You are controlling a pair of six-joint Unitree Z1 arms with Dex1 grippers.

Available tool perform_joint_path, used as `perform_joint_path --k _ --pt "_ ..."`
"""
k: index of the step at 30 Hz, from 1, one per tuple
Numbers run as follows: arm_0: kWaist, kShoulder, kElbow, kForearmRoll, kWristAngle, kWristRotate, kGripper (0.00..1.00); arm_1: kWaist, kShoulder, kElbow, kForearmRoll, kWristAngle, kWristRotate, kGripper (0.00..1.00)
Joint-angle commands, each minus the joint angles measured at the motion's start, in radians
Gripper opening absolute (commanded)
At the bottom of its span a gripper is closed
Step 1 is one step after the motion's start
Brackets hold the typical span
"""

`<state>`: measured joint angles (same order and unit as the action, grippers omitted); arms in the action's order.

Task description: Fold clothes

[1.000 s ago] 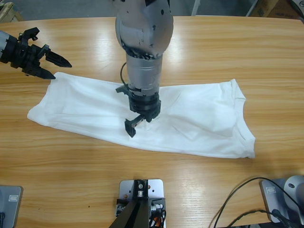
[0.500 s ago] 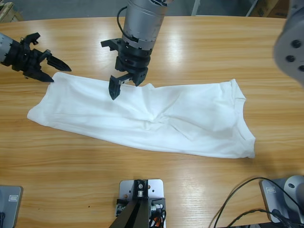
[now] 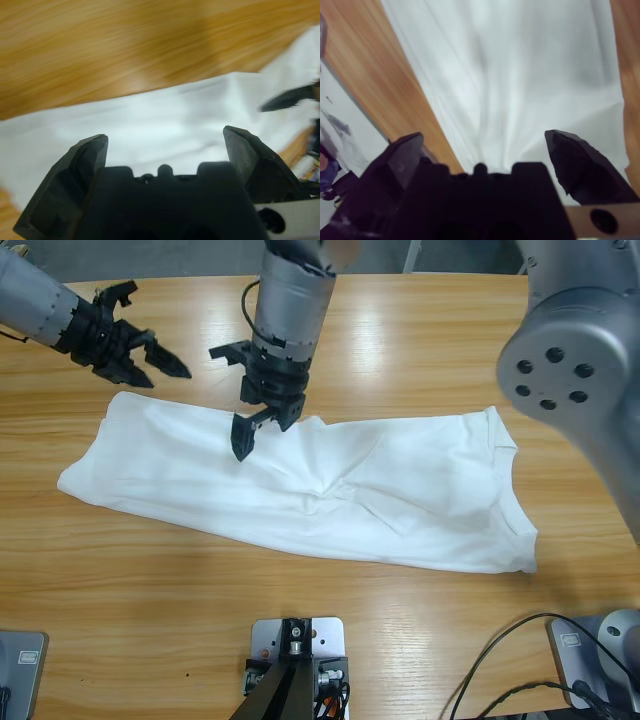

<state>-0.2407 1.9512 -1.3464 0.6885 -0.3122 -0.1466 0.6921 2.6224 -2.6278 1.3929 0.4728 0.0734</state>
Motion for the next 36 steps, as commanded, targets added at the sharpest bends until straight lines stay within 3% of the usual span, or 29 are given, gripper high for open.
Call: perform_joint_path --k 1,10,25,36 --pt "-0.023 0.131 -0.065 0.127 0.232 -0.007 0.862 -0.074 -0.007 -0.211 0.213 -0.207 0.054 0.982" --pt "-0.069 0.17 -0.079 0.134 0.248 -0.005 0.862 -0.109 -0.061 -0.15 0.213 -0.256 0.059 0.982" --pt "-0.069 0.282 -0.12 0.173 0.275 -0.008 0.862 -0.13 -0.082 -0.124 0.213 -0.273 0.048 0.982" --pt "0.086 0.295 -0.153 0.183 0.315 -0.008 0.862 -0.149 -0.112 -0.104 0.213 -0.282 0.042 0.982"
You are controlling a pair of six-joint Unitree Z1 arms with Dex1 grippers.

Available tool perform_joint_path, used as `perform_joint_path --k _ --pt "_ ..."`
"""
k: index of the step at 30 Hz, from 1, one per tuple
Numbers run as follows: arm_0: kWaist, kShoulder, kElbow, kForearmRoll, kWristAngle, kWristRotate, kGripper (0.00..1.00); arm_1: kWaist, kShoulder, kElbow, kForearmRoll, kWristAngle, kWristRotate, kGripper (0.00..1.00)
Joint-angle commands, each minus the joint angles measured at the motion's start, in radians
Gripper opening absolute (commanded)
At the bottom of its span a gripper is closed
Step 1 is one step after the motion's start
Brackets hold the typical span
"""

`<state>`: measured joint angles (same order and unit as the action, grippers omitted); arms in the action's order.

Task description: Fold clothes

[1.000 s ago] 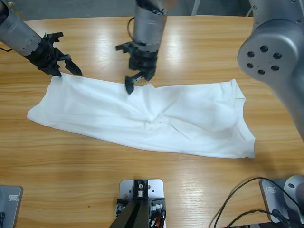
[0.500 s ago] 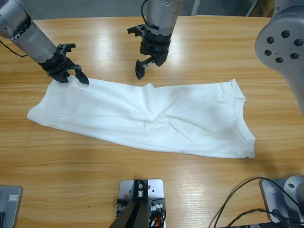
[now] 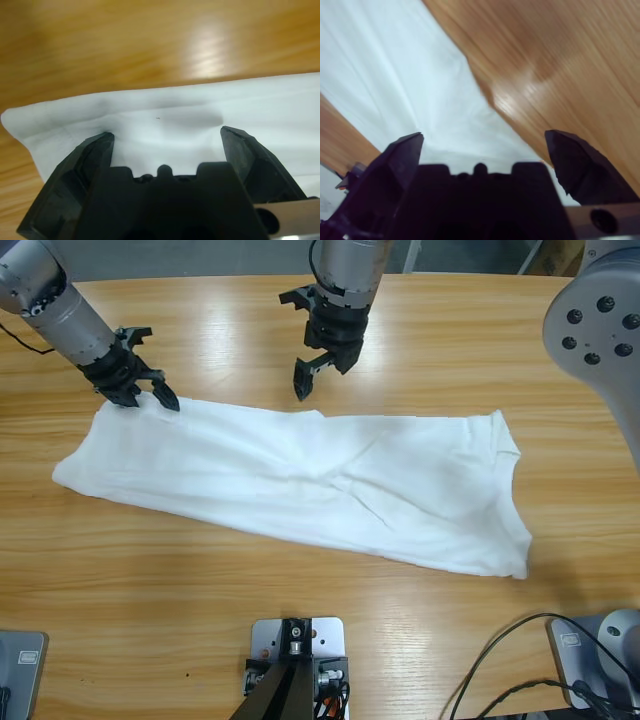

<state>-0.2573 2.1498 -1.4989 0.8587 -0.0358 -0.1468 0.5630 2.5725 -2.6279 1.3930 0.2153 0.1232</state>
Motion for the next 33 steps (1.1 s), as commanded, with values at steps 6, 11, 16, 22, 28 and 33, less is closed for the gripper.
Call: perform_joint_path --k 6,11,16,22,28,33 --pt "0.16 0.1 -0.021 0.022 0.039 -0.008 0.862 -0.027 -0.076 -0.084 0.213 -0.036 -0.013 0.982" --pt "0.172 0.1 -0.035 0.037 0.032 -0.006 0.862 -0.031 -0.08 -0.078 0.213 -0.037 -0.017 0.982" --pt "0.216 -0.056 0.071 -0.03 -0.076 -0.001 0.862 -0.037 -0.101 -0.043 0.212 -0.034 -0.017 0.984" --pt "0.25 -0.216 0.182 -0.123 -0.167 0.021 0.862 -0.053 -0.139 0.035 0.198 -0.035 -0.028 0.987" --pt "0.33 -0.3 0.265 -0.164 -0.311 0.021 0.862 -0.054 -0.17 0.112 0.167 -0.034 -0.033 0.996" --pt "0.508 -0.247 0.295 -0.162 -0.309 -0.008 0.862 -0.066 -0.278 0.363 0.026 -0.029 -0.033 0.996"
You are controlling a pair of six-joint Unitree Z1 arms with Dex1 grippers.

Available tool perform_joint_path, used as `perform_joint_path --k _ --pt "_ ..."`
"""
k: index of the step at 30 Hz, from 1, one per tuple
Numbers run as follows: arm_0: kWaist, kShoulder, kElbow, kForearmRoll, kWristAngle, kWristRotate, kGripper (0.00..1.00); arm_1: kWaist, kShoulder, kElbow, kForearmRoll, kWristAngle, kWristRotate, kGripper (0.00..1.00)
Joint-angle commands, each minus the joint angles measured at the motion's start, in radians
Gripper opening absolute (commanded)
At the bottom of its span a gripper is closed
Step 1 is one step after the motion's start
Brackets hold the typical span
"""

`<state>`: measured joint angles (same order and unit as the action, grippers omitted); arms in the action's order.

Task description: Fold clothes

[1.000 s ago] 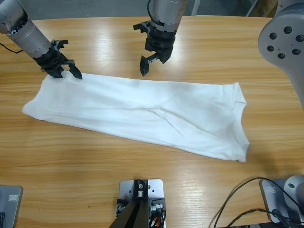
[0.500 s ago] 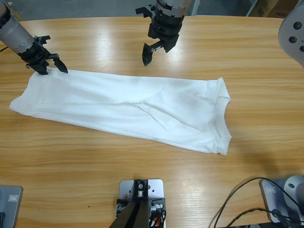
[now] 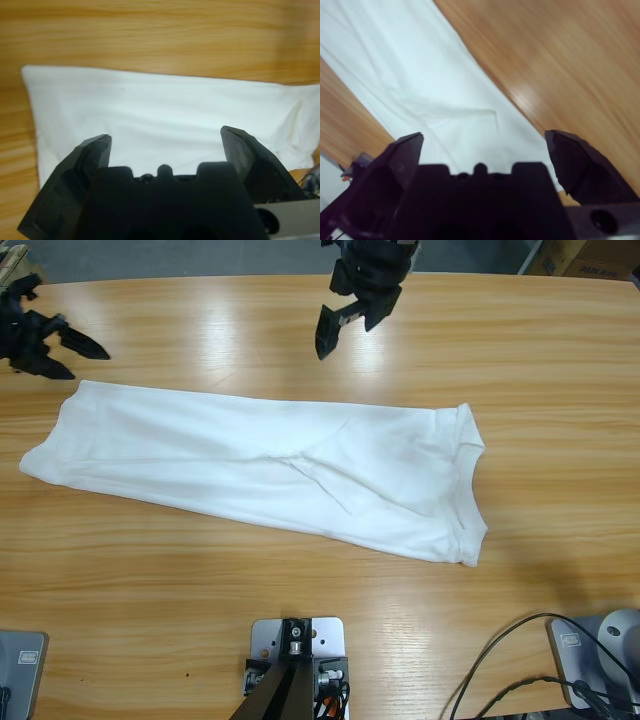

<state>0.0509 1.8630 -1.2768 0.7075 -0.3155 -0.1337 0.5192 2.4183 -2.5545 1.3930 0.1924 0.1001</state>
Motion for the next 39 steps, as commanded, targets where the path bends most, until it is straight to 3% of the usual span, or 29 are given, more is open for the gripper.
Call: perform_joint_path --k 1,6,10,39 --pt "0.219 0.065 0.071 -0.007 -0.043 -0.026 0.862 -0.029 -0.151 0.353 -0.012 -0.004 -0.009 0.996" --pt "0.231 0.141 0.062 0.024 -0.09 -0.03 0.862 -0.07 -0.272 0.632 -0.176 0.013 -0.005 0.996" --pt "0.231 0.195 0.056 0.045 -0.099 -0.029 0.862 -0.091 -0.311 0.726 -0.23 0.019 -0.005 0.996" --pt "0.274 0.305 0.028 0.087 -0.042 -0.038 0.858 -0.124 -0.357 0.807 -0.269 0.021 -0.003 0.996"
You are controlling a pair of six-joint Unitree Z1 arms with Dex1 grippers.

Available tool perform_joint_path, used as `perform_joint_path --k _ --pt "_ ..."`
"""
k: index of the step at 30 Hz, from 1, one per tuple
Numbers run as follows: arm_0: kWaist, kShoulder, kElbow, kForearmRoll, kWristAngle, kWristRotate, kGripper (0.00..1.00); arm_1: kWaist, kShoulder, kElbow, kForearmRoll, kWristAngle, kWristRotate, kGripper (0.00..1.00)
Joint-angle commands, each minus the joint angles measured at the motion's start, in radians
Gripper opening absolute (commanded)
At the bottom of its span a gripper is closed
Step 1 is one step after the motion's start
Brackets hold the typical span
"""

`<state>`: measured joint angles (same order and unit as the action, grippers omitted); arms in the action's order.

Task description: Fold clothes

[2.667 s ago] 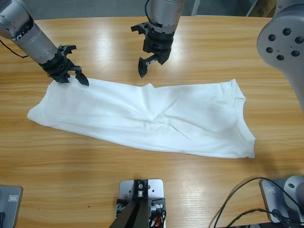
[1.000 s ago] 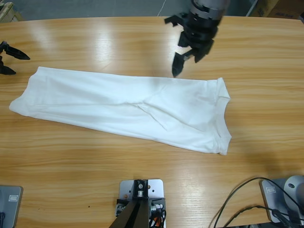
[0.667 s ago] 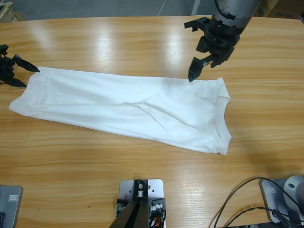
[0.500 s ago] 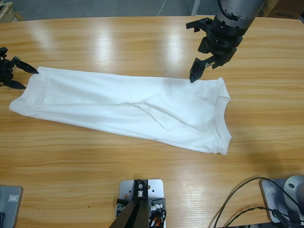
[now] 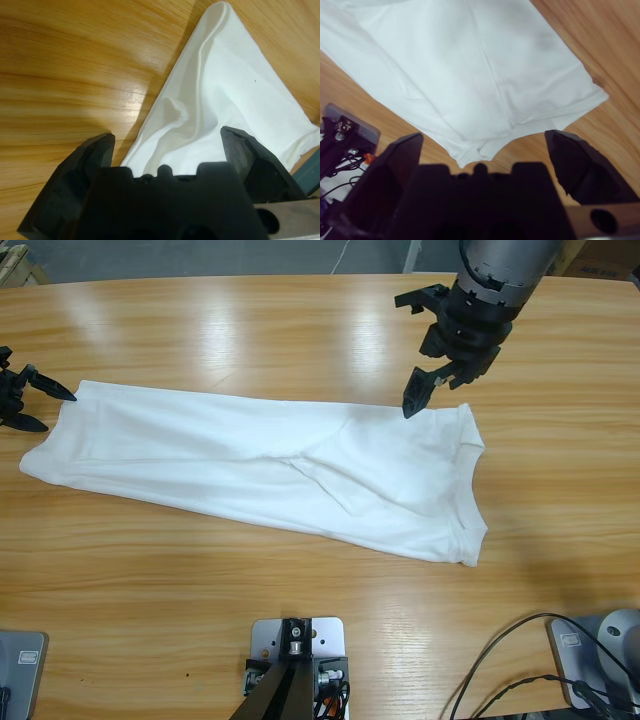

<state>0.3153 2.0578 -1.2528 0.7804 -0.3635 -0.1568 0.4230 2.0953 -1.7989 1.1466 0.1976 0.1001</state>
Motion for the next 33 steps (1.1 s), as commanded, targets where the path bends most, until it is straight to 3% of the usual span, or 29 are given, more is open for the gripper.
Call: perform_joint_path --k 1,18,19,20,22,23,24,33 --pt "0.008 0.115 0.004 0.014 0.001 -0.015 0.857 -0.031 -0.035 0.057 -0.026 0.016 -0.003 0.996" --pt "-0.104 0.137 0.015 0.035 -0.081 -0.013 0.853 -0.043 -0.066 0.093 -0.041 0.016 -0.002 0.996" --pt "-0.111 0.137 0.017 0.038 -0.081 -0.013 0.815 -0.043 -0.07 0.1 -0.043 0.016 -0.002 0.996" --pt "-0.116 0.137 0.018 0.041 -0.081 -0.013 0.675 -0.043 -0.074 0.104 -0.045 0.016 -0.002 0.996" --pt "-0.122 0.131 0.017 0.05 -0.081 -0.012 0.343 -0.043 -0.082 0.115 -0.047 0.014 -0.002 0.996" --pt "-0.123 0.126 0.016 0.051 -0.081 -0.012 0.13 -0.044 -0.085 0.121 -0.05 0.014 -0.002 0.996" --pt "-0.124 0.12 0.017 0.053 -0.081 -0.01 0.0 -0.044 -0.088 0.129 -0.054 0.013 -0.002 0.996" --pt "-0.124 0.062 0.024 0.051 -0.082 0.019 0.0 -0.044 -0.101 0.154 -0.067 0.011 0.0 0.987"
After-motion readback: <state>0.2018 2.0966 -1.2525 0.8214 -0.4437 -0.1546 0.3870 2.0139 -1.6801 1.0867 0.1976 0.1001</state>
